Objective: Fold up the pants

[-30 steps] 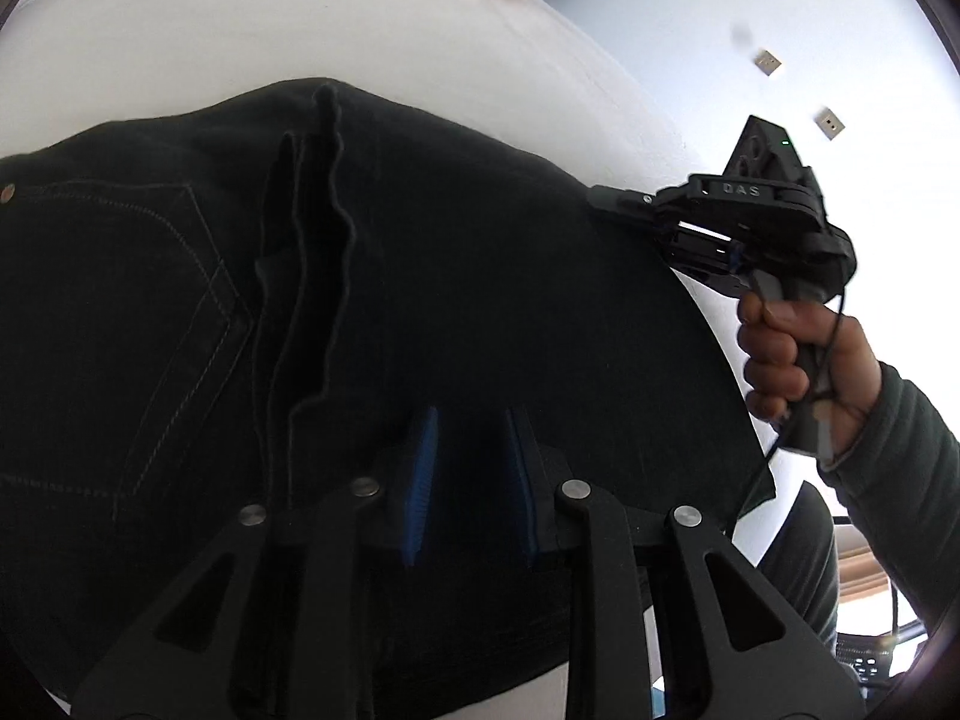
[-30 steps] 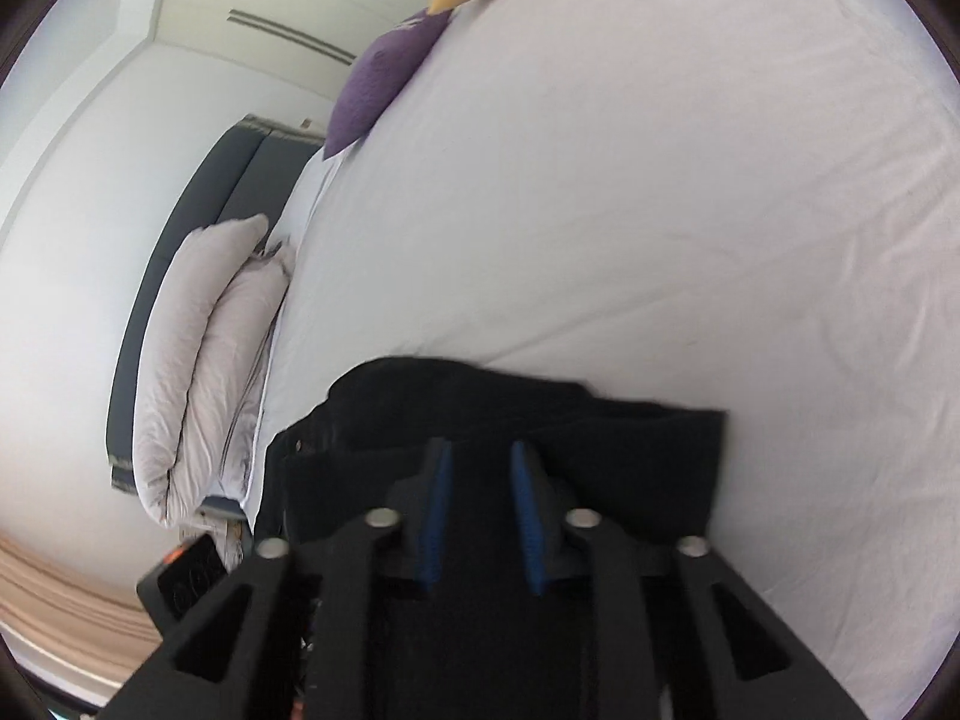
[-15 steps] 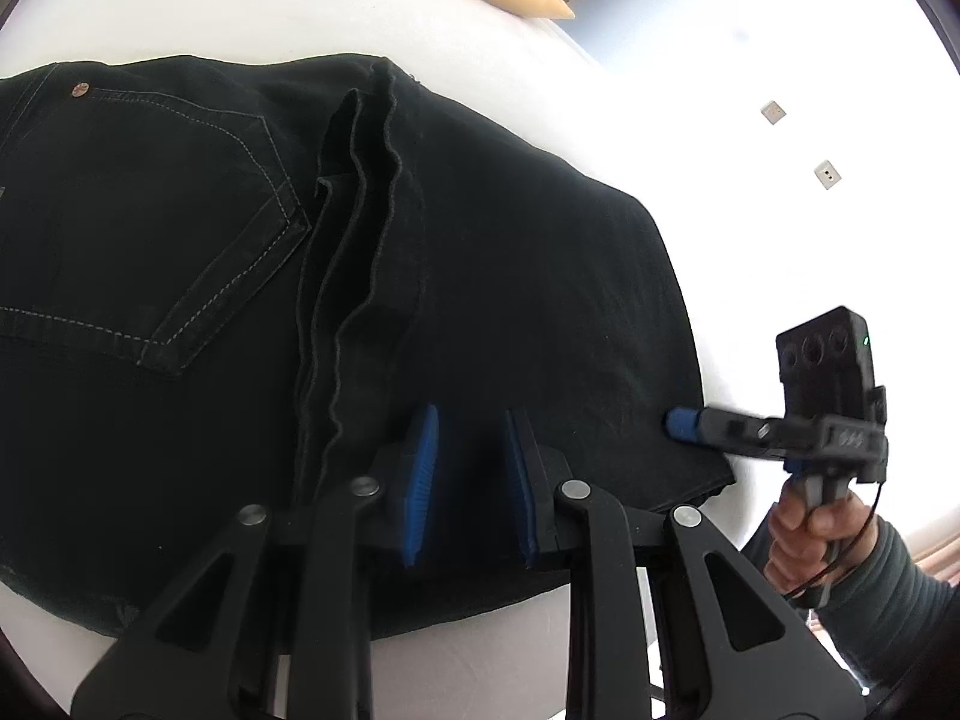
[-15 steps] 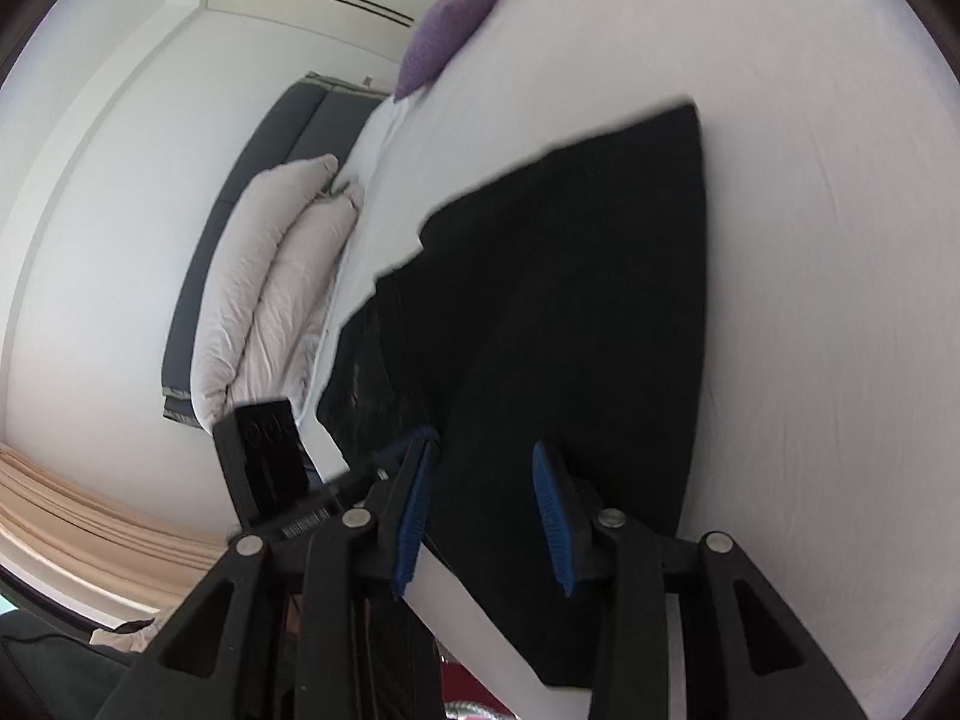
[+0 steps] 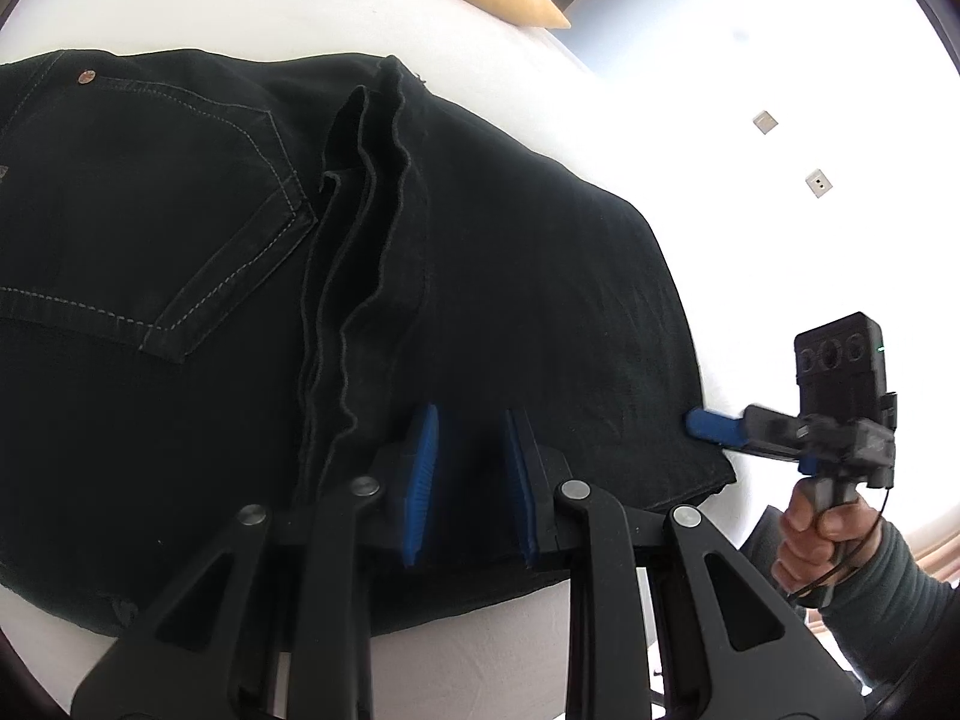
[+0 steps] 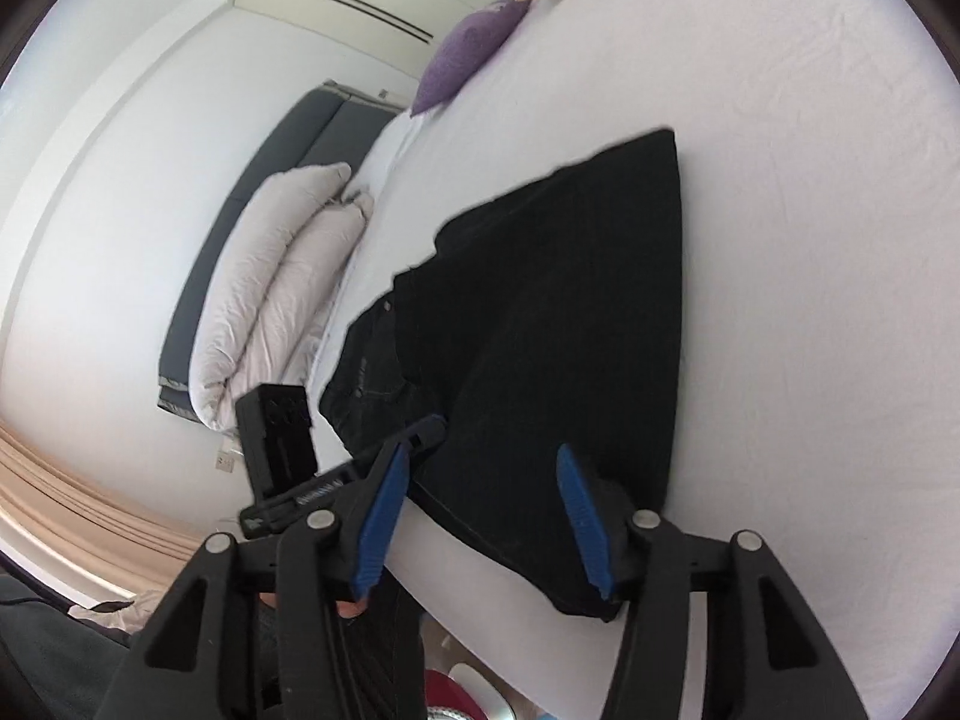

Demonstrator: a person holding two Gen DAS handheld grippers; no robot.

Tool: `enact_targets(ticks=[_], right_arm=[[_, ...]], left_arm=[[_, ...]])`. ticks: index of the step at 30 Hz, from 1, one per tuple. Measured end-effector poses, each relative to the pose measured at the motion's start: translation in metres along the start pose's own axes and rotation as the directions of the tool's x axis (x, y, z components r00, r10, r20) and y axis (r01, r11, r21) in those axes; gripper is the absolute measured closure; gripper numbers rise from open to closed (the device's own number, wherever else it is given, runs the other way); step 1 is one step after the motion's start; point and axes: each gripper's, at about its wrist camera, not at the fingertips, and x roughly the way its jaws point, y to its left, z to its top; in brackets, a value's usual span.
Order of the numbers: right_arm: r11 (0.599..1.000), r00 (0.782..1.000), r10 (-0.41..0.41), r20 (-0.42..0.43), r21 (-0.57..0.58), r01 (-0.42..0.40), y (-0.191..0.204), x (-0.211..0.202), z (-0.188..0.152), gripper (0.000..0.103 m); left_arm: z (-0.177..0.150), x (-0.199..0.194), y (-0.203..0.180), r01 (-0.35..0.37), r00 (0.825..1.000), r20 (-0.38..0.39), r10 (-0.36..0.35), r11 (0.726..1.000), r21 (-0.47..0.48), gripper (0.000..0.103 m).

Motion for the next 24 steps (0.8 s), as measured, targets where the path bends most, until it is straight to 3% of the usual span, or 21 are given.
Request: enact_targets(ticks=[1, 2, 3, 4, 6, 7, 8, 12, 14, 15, 17, 18, 19, 21, 24], right_arm=[[1.000, 1.000, -0.018, 0.021, -0.004, 0.018, -0.009, 0.001, -0.004, 0.064], [1.000, 0.999, -0.012, 0.047, 0.021, 0.011, -0.020, -0.003, -0.007, 0.091], [0.996, 0.999, -0.001, 0.054, 0.084, -0.003, -0.033, -0.008, -0.010, 0.101], [0.992, 0.997, 0.014, 0.077, 0.127, -0.023, -0.047, -0.020, -0.014, 0.103], [0.992, 0.993, -0.048, 0.105, 0.125, 0.035, -0.043, -0.038, -0.017, 0.103], [0.988, 0.989, -0.099, 0.114, 0.129, 0.084, -0.040, -0.048, -0.018, 0.096], [0.986, 0.985, -0.109, 0.131, 0.138, 0.090, -0.038, -0.057, -0.019, 0.080], [0.995, 0.983, -0.038, 0.177, 0.093, 0.022, -0.006, -0.062, -0.003, 0.070], [0.998, 0.987, 0.028, 0.160, 0.060, -0.038, 0.018, -0.043, 0.014, 0.056], [0.997, 0.987, 0.060, 0.147, 0.047, -0.067, 0.029, -0.029, 0.023, 0.054], [0.992, 0.987, 0.114, 0.113, 0.037, -0.119, 0.049, 0.004, 0.040, 0.051], [0.990, 0.987, 0.135, 0.088, 0.036, -0.138, 0.059, 0.023, 0.048, 0.049], [0.987, 0.986, 0.154, 0.065, 0.033, -0.157, 0.067, 0.038, 0.054, 0.048], [0.982, 0.982, 0.187, 0.026, 0.027, -0.188, 0.081, 0.068, 0.064, 0.048], [0.972, 0.973, 0.229, -0.017, 0.055, -0.228, 0.092, 0.105, 0.071, 0.048]], left_arm=[[-0.001, -0.001, 0.001, 0.005, 1.000, 0.002, -0.005, 1.000, -0.002, 0.082], [-0.002, -0.002, 0.002, 0.010, 1.000, 0.005, -0.010, 1.000, -0.005, 0.082], [-0.004, -0.001, 0.003, 0.012, 1.000, 0.006, -0.012, 1.000, -0.009, 0.082], [-0.005, -0.002, 0.005, 0.013, 1.000, 0.007, -0.013, 1.000, -0.013, 0.082], [-0.008, -0.007, 0.007, 0.009, 1.000, 0.001, -0.009, 1.000, -0.018, 0.082], [-0.010, -0.012, 0.008, 0.004, 1.000, 0.003, -0.004, 1.000, -0.022, 0.082], [-0.012, -0.021, 0.010, -0.001, 1.000, 0.015, 0.001, 0.999, -0.033, 0.081], [-0.025, -0.073, 0.033, 0.012, 0.992, 0.124, 0.005, 0.991, -0.133, 0.081], [-0.031, -0.105, 0.054, 0.031, 0.979, 0.204, 0.010, 0.979, -0.199, 0.081], [-0.034, -0.123, 0.069, 0.048, 0.968, 0.249, 0.016, 0.968, -0.247, 0.079], [-0.039, -0.154, 0.101, 0.067, 0.945, 0.323, 0.054, 0.934, -0.352, 0.065], [-0.043, -0.168, 0.118, 0.080, 0.932, 0.355, 0.077, 0.911, -0.406, 0.046], [-0.047, -0.180, 0.132, 0.100, 0.918, 0.386, 0.091, 0.888, -0.448, 0.037], [-0.055, -0.196, 0.159, 0.153, 0.897, 0.430, 0.101, 0.842, -0.518, 0.035], [-0.063, -0.201, 0.193, 0.222, 0.893, 0.441, 0.091, 0.763, -0.607, 0.027]])
